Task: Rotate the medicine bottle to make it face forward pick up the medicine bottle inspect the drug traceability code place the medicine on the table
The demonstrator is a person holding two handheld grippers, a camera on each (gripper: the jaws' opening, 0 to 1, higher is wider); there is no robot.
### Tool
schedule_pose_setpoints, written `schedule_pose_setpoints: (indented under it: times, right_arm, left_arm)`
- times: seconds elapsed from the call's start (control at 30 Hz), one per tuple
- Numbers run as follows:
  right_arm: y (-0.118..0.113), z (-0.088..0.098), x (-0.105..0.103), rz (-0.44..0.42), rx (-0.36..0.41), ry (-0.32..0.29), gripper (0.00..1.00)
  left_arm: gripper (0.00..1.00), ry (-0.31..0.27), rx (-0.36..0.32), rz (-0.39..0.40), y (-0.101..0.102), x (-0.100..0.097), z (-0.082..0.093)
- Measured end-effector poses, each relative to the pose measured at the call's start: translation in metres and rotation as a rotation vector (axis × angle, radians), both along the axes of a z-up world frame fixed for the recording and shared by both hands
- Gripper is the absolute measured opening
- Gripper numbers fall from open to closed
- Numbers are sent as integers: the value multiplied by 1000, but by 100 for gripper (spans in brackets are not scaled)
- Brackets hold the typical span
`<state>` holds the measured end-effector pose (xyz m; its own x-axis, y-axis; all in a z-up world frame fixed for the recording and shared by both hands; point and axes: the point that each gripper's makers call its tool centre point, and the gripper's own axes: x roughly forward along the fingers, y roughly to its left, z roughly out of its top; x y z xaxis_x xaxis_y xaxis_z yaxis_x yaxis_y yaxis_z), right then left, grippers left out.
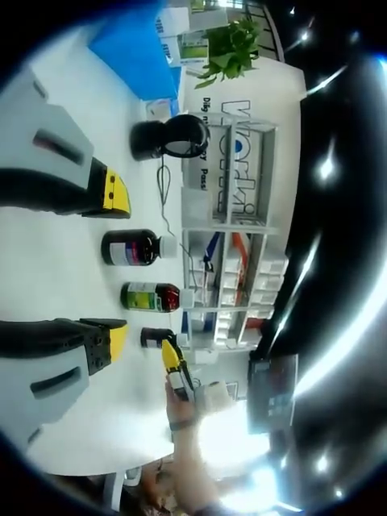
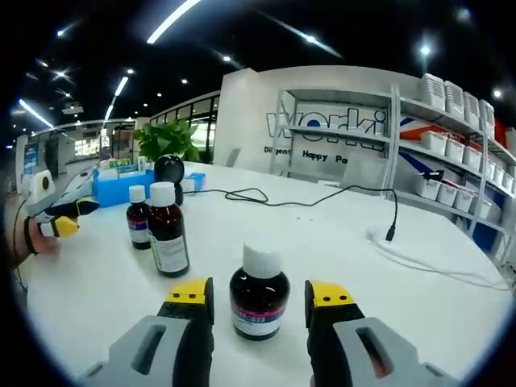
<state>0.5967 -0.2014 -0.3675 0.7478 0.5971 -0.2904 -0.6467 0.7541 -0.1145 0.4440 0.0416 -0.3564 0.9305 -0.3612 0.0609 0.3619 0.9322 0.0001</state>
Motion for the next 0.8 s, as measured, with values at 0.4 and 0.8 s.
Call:
schedule_pose_setpoints:
  times: [0.4, 0.8]
  right_arm:
    - [7, -13, 6, -15, 13, 35, 38]
    - [10, -26, 8, -9, -5, 41, 35]
  left_arm:
    - [40, 7, 8, -3, 3, 2, -4]
    - [40, 15, 15, 7, 4, 4, -7]
